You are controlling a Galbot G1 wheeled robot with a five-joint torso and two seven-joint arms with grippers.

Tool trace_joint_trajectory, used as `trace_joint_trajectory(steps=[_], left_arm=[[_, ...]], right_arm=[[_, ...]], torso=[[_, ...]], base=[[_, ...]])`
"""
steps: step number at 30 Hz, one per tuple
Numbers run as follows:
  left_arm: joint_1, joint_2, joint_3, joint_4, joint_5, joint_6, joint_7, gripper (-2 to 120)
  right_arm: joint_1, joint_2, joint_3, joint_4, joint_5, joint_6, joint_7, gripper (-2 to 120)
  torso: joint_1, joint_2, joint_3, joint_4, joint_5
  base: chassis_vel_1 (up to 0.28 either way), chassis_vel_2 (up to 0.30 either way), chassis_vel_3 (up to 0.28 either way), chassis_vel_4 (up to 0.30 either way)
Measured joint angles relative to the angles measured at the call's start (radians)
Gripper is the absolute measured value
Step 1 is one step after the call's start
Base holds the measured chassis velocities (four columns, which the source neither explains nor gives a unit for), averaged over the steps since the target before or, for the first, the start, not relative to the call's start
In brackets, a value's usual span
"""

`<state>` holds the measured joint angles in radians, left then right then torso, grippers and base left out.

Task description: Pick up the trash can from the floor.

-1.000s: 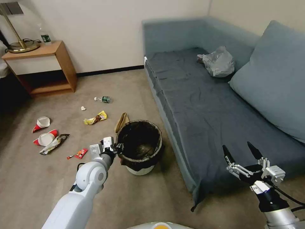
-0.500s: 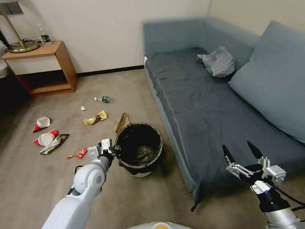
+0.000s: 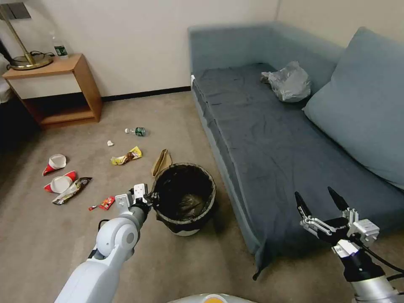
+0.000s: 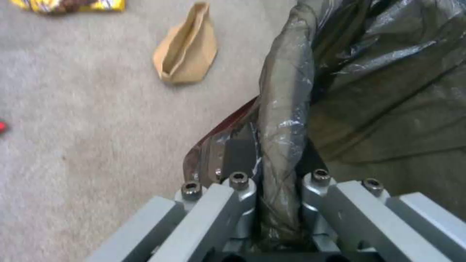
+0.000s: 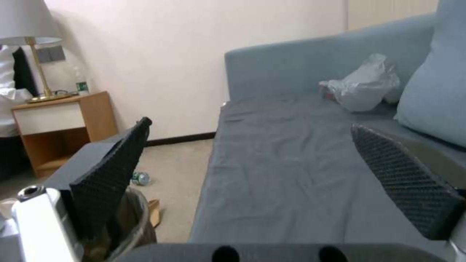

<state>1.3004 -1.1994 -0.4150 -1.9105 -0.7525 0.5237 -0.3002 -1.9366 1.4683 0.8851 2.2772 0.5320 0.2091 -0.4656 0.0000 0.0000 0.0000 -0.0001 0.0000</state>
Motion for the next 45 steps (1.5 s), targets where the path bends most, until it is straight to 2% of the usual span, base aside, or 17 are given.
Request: trace_joint_trajectory(steps=[8, 12, 19, 29, 34, 45], left_arm=[[0.055, 0.007, -0.076, -0.096, 0.013, -0.008, 0.014, 3], [0.088, 0.016, -0.118, -0.177, 0.025, -0.014, 0.023, 3], [0.108, 0.026, -0.135, -0.294, 0.020, -0.011, 0.028, 3], [0.168, 0.010, -0.144, -0.399, 0.038, -0.012, 0.026, 3], [0.172, 0.005, -0.144, -0.420, 0.051, -0.010, 0.023, 3], [0.170, -0.004, -0.143, -0.413, 0.054, -0.007, 0.021, 3]], right_arm=[[0.004, 0.000, 0.000, 0.001, 0.000, 0.000, -0.001, 100], [0.006, 0.004, -0.001, 0.001, 0.000, 0.002, -0.004, 100], [-0.002, 0.023, 0.016, 0.013, 0.000, 0.007, -0.006, 100], [-0.006, 0.026, 0.027, 0.014, 0.004, 0.013, -0.008, 100], [-0.004, 0.021, 0.030, 0.013, 0.009, 0.013, -0.008, 100], [-0.002, 0.014, 0.031, 0.006, 0.013, 0.013, -0.008, 100]], torso=[[0.000, 0.000, 0.000, 0.0002, 0.0000], [0.000, 0.000, 0.000, 0.0003, 0.0000], [0.000, 0.000, 0.000, 0.0000, 0.0001], [0.000, 0.000, 0.000, 0.0001, 0.0000], [0.000, 0.000, 0.000, 0.0001, 0.0001], [0.000, 0.000, 0.000, 0.0001, 0.0000]], base=[[0.000, 0.000, 0.000, 0.000], [0.000, 0.000, 0.000, 0.000], [0.000, 0.000, 0.000, 0.000], [0.000, 0.000, 0.000, 0.000], [0.000, 0.000, 0.000, 0.000], [0.000, 0.000, 0.000, 0.000]])
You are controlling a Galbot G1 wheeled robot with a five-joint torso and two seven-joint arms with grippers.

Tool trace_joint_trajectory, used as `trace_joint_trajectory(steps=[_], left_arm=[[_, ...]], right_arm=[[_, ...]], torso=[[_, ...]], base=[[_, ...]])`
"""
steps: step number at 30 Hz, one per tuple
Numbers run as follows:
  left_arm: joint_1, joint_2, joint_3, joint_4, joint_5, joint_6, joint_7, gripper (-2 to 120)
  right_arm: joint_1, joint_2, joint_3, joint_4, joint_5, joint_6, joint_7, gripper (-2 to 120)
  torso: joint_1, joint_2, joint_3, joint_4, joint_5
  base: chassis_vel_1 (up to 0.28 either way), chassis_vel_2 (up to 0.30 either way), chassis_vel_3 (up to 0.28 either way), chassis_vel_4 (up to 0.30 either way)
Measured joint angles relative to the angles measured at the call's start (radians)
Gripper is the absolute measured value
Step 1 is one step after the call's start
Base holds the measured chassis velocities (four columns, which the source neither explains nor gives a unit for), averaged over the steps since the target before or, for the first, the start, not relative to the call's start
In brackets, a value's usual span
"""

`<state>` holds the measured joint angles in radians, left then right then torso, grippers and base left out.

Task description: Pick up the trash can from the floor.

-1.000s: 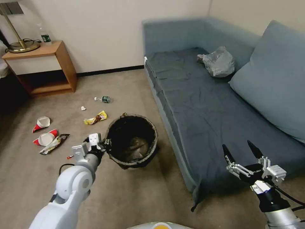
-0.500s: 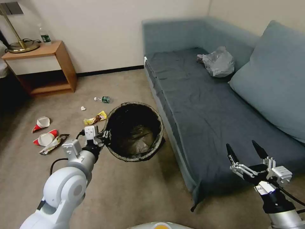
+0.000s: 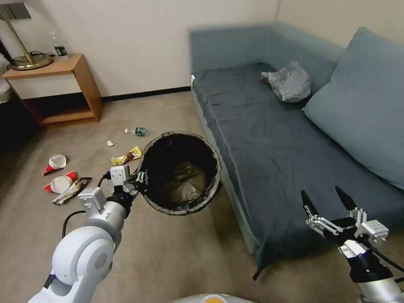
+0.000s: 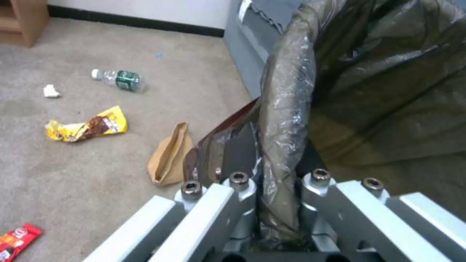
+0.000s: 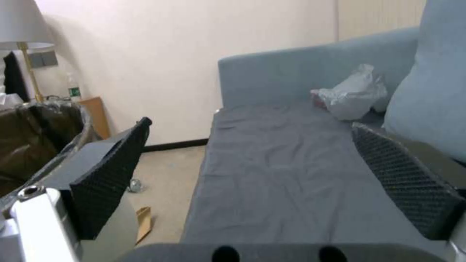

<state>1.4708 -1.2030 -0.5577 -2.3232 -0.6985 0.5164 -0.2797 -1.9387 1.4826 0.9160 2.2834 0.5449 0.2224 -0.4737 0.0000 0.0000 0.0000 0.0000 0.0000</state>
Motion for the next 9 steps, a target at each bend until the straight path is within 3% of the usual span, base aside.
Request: trace_joint_trajectory(steps=[9], left_arm=[[0.002, -0.001, 0.003, 0.000, 0.001, 0.000, -0.001, 3]], right_arm=[[0.003, 0.000, -0.003, -0.001, 0.001, 0.000, 0.000, 100]], torso=[[0.000, 0.000, 0.000, 0.0000, 0.0000]], base=[[0.000, 0.000, 0.000, 0.000]])
